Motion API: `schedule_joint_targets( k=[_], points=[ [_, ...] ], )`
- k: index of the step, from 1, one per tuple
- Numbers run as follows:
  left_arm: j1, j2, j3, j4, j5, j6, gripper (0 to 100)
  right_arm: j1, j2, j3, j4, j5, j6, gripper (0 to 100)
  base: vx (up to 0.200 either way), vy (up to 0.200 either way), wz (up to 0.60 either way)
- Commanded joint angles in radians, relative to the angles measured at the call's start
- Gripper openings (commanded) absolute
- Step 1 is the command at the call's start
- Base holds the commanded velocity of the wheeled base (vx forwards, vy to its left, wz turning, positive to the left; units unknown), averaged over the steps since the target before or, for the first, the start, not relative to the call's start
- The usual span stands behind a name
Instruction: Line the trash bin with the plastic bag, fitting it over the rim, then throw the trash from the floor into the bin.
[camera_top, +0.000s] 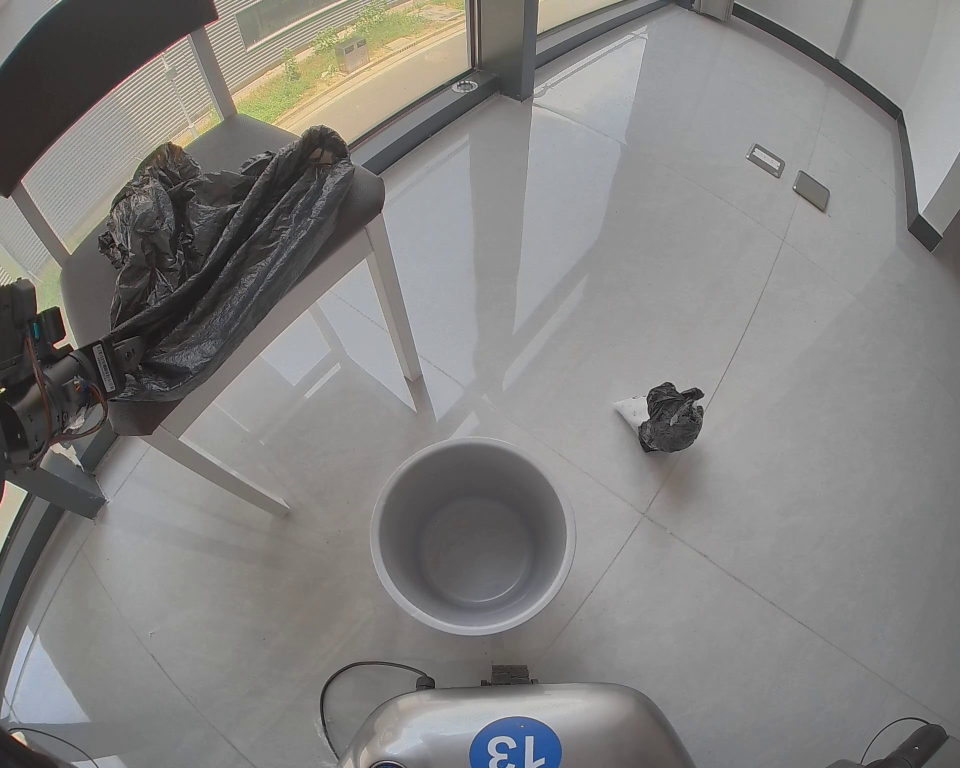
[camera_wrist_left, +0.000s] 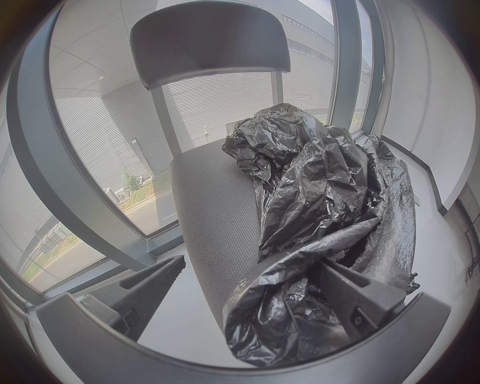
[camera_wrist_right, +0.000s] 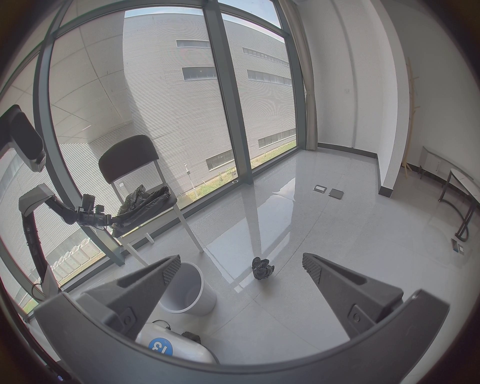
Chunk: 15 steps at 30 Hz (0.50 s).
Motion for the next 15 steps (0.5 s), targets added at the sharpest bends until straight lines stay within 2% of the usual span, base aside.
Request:
schedule_joint_targets(
  k=[1, 10, 11, 15],
  points=[
    [-0.001, 0.039, -0.018, -0.001, 0.0, 0.0, 100, 0.0, -0.002, -0.003, 0.0, 0.001, 0.0, 100, 0.0, 0.0, 0.0],
    [-0.001, 0.079, -0.05, -0.001, 0.0, 0.0, 100, 0.0, -0.003, -0.001, 0.0, 0.001, 0.0, 100, 0.0, 0.0, 0.0],
    [-0.001, 0.079, -0.052, -0.001, 0.0, 0.0, 0, 0.0, -0.003, -0.001, 0.0, 0.001, 0.0, 100, 0.0, 0.0, 0.0],
    [-0.003, 0.074, -0.047, -0.001, -0.001, 0.006, 0, 0.0, -0.005, 0.001, 0.001, 0.001, -0.002, 100, 0.0, 0.0, 0.0]
  ],
)
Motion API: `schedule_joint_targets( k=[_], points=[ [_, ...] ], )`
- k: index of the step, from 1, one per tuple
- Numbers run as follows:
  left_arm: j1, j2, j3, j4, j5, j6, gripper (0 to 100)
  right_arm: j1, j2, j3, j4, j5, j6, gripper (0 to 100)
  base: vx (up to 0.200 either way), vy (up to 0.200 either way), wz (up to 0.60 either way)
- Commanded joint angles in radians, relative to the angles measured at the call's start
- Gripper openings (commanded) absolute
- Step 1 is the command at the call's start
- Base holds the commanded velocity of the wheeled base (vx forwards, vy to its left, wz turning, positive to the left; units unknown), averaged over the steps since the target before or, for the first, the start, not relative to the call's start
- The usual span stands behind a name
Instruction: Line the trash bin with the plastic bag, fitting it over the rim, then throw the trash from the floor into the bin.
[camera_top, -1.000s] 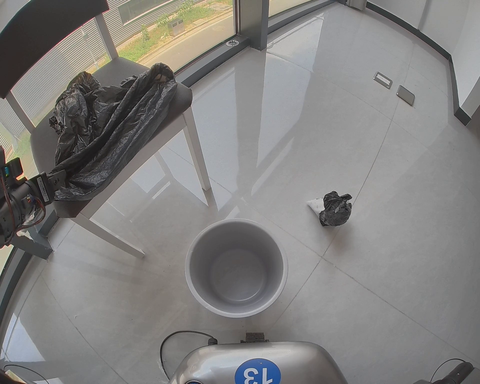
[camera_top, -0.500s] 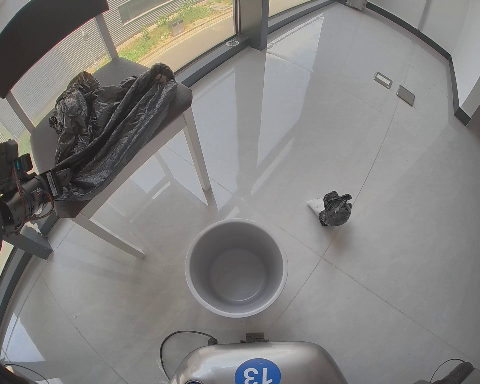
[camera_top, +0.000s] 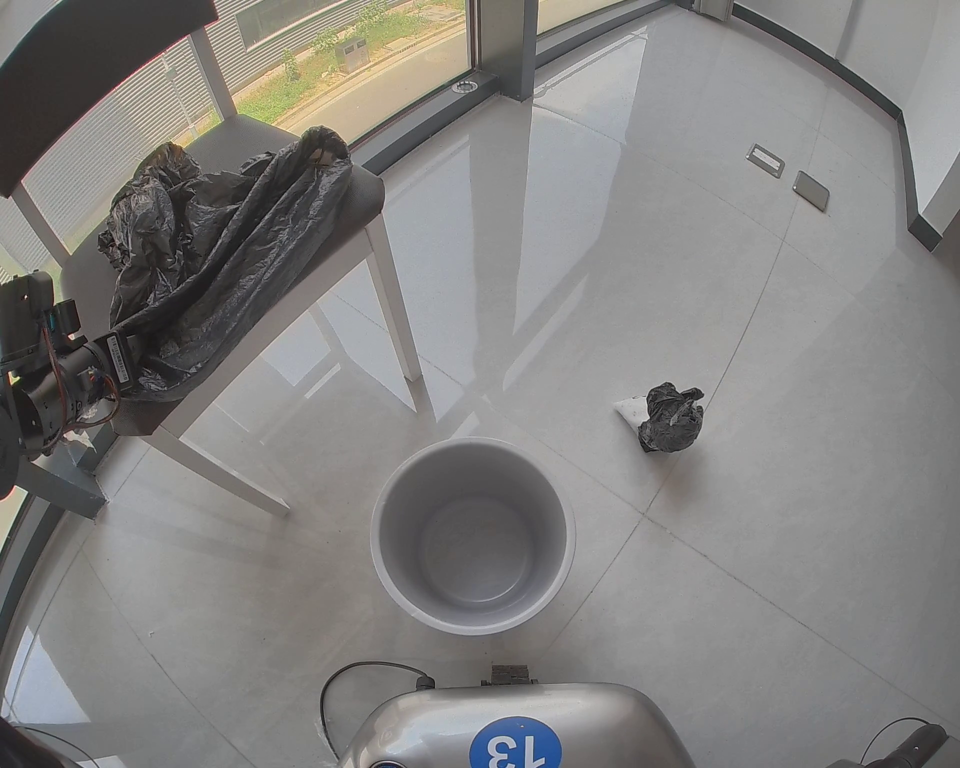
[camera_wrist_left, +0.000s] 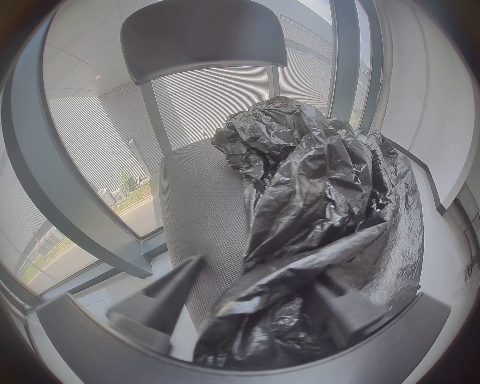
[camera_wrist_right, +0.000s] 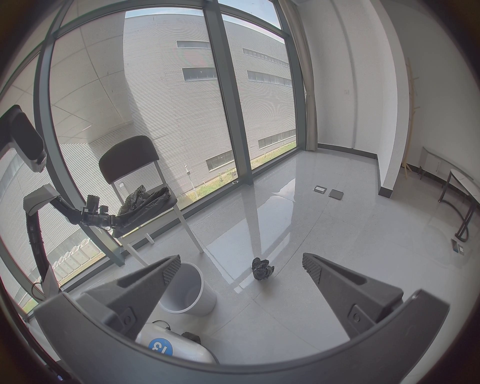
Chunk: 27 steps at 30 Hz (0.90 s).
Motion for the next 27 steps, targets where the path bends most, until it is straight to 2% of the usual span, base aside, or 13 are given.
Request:
schedule_joint_targets(
  k=[1, 10, 13, 15, 17, 21, 27],
  points=[
    [-0.001, 0.002, 0.003, 0.006, 0.001, 0.003, 0, 0.0, -0.001, 0.001, 0.001, 0.0, -0.001, 100, 0.0, 0.0, 0.0],
    [-0.022, -0.018, -0.003, 0.01, -0.002, 0.005, 0, 0.0, 0.002, 0.021, -0.001, 0.0, -0.004, 100, 0.0, 0.0, 0.0],
    [-0.056, -0.028, -0.007, 0.01, -0.002, 0.0, 0, 0.0, 0.002, 0.037, 0.001, 0.0, -0.004, 100, 0.0, 0.0, 0.0],
    [-0.113, -0.041, -0.013, 0.016, -0.003, 0.011, 0, 0.0, 0.0, 0.055, 0.001, 0.0, -0.008, 100, 0.0, 0.0, 0.0],
    [-0.14, -0.038, -0.02, 0.025, 0.006, 0.055, 0, 0.0, 0.002, 0.067, -0.001, 0.0, -0.011, 100, 0.0, 0.0, 0.0],
    [-0.146, -0.023, -0.017, 0.018, 0.008, 0.236, 0, 0.0, -0.001, 0.089, -0.002, 0.0, -0.019, 100, 0.0, 0.0, 0.0],
    [-0.2, -0.037, -0.039, 0.029, 0.009, 0.27, 0, 0.0, -0.003, 0.09, -0.002, 0.0, -0.022, 100, 0.0, 0.0, 0.0]
  ],
)
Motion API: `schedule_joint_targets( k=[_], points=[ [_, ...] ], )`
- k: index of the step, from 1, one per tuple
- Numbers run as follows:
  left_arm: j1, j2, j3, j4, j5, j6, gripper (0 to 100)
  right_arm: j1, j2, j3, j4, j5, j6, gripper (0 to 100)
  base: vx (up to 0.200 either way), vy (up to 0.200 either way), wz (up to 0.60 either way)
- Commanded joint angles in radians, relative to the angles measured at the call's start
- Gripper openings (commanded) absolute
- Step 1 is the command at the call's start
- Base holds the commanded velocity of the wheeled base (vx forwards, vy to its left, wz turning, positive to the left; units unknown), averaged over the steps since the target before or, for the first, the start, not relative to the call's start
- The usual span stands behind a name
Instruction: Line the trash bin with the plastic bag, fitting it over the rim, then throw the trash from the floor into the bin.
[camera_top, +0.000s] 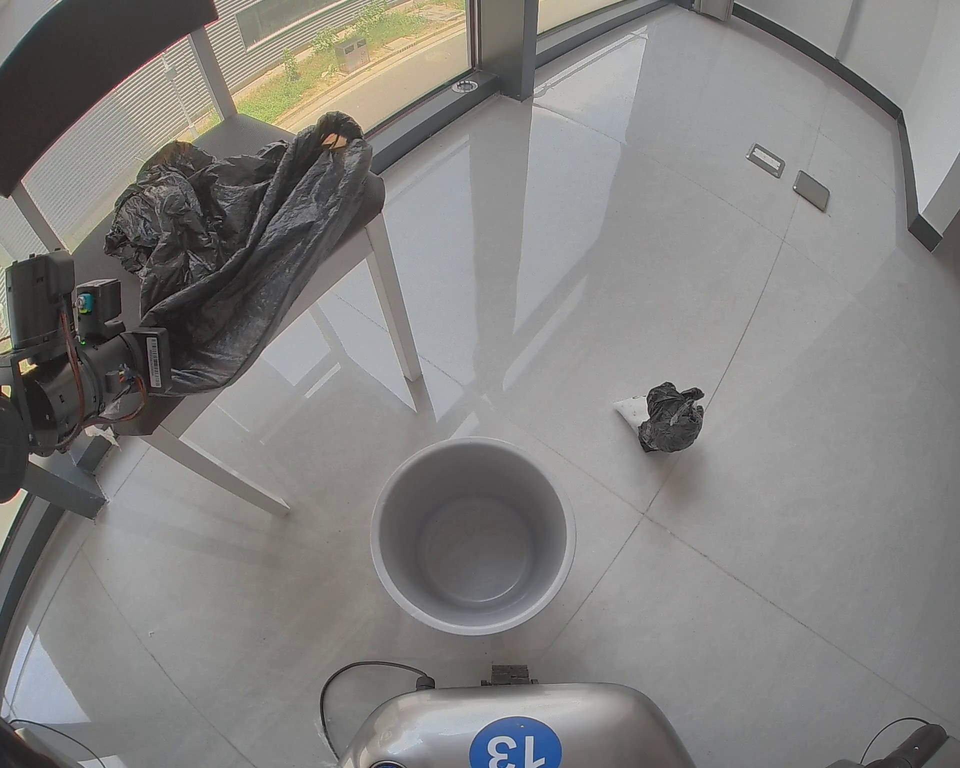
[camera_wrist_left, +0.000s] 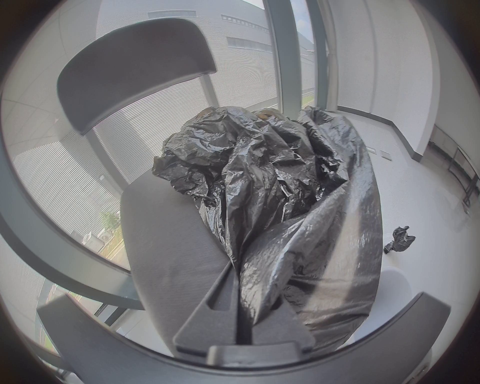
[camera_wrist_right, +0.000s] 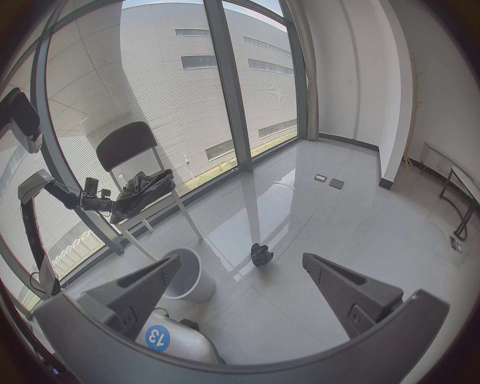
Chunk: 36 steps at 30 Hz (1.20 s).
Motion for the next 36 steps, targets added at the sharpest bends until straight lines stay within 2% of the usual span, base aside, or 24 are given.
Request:
schedule_joint_targets(
  k=[1, 10, 18, 21, 25, 30, 33, 36],
  points=[
    [-0.047, -0.017, -0.008, -0.001, 0.003, 0.01, 0, 0.0, -0.002, 0.009, 0.0, 0.001, -0.003, 100, 0.0, 0.0, 0.0],
    [-0.109, -0.028, -0.016, -0.018, -0.02, 0.017, 0, 0.0, 0.005, -0.014, 0.001, 0.001, -0.005, 100, 0.0, 0.0, 0.0],
    [-0.119, -0.009, 0.021, -0.15, -0.086, 0.033, 0, -0.001, 0.005, -0.016, 0.003, -0.003, -0.006, 100, 0.0, 0.0, 0.0],
    [-0.117, -0.002, 0.026, -0.188, -0.086, 0.053, 0, -0.001, 0.007, -0.016, 0.003, -0.003, -0.006, 100, 0.0, 0.0, 0.0],
    [-0.116, 0.009, 0.033, -0.282, -0.074, 0.057, 0, -0.001, 0.008, -0.013, 0.003, -0.003, -0.006, 100, 0.0, 0.0, 0.0],
    [-0.14, 0.009, 0.001, -0.277, -0.002, 0.034, 0, -0.001, 0.022, -0.019, 0.003, -0.009, -0.006, 100, 0.0, 0.0, 0.0],
    [-0.157, 0.003, -0.043, -0.233, 0.035, 0.011, 0, -0.014, 0.09, -0.082, 0.013, -0.016, -0.005, 100, 0.0, 0.0, 0.0],
    [-0.158, -0.002, -0.103, -0.141, 0.042, -0.001, 0, -0.015, 0.146, -0.177, 0.101, -0.016, -0.006, 100, 0.0, 0.0, 0.0]
  ],
)
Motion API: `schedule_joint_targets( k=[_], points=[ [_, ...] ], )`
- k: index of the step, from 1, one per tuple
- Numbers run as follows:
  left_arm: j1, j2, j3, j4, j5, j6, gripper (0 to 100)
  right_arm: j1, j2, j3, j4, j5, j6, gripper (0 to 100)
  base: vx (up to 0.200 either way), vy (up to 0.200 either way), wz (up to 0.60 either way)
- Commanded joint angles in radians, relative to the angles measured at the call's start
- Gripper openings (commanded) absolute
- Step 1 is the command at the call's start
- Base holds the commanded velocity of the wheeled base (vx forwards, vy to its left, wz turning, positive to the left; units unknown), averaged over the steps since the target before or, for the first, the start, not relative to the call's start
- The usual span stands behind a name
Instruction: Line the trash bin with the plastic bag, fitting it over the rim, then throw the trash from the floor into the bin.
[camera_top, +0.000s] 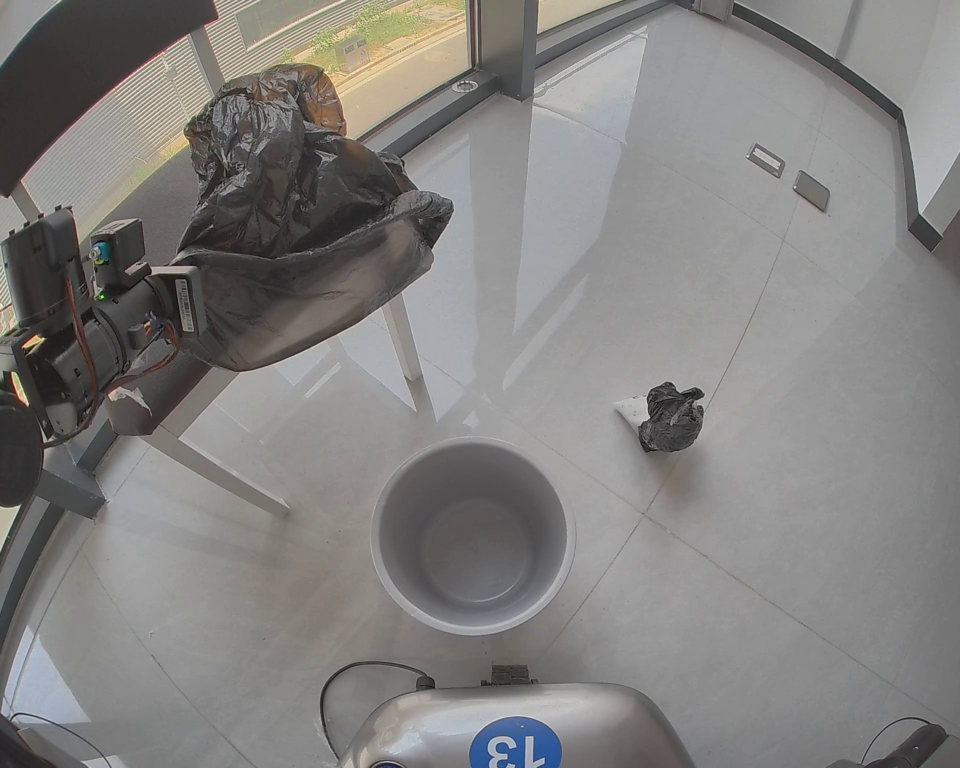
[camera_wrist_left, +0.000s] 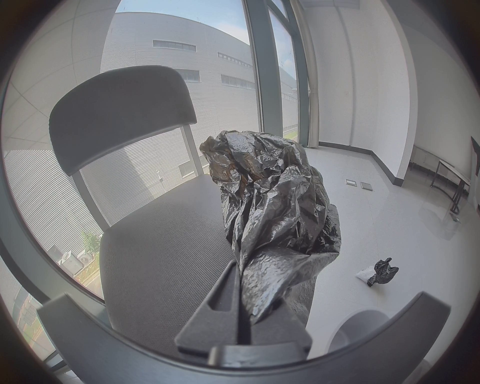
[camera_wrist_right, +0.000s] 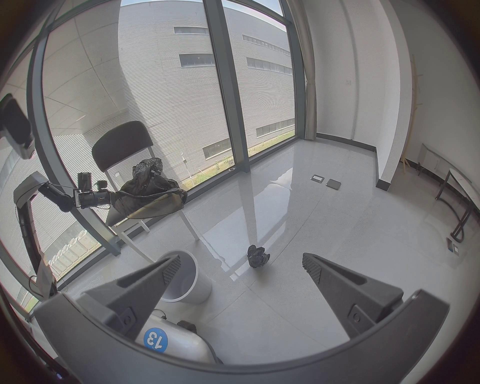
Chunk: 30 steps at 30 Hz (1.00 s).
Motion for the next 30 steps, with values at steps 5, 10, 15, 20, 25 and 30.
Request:
schedule_joint_targets(
  k=[5, 10, 15, 20, 25, 30],
  points=[
    [-0.095, -0.032, -0.208, 0.219, 0.014, -0.126, 0, 0.008, 0.123, -0.31, 0.443, 0.019, -0.09, 100, 0.0, 0.0, 0.0],
    [-0.263, -0.092, -0.34, 0.461, 0.023, -0.241, 0, 0.047, 0.131, -0.306, 0.446, 0.031, -0.119, 100, 0.0, 0.0, 0.0],
    [-0.378, -0.104, -0.45, 0.616, 0.083, -0.348, 0, 0.064, 0.129, -0.289, 0.439, 0.025, -0.139, 100, 0.0, 0.0, 0.0],
    [-0.43, -0.107, -0.478, 0.658, 0.087, -0.353, 0, 0.067, 0.138, -0.274, 0.428, 0.02, -0.236, 100, 0.0, 0.0, 0.0],
    [-0.46, -0.096, -0.475, 0.658, 0.087, -0.368, 0, 0.068, 0.171, -0.174, 0.297, 0.022, -0.298, 100, 0.0, 0.0, 0.0],
    [-0.519, -0.089, -0.48, 0.659, 0.087, -0.413, 0, 0.146, 0.267, -0.047, 0.014, 0.022, -0.283, 100, 0.0, 0.0, 0.0]
  ],
)
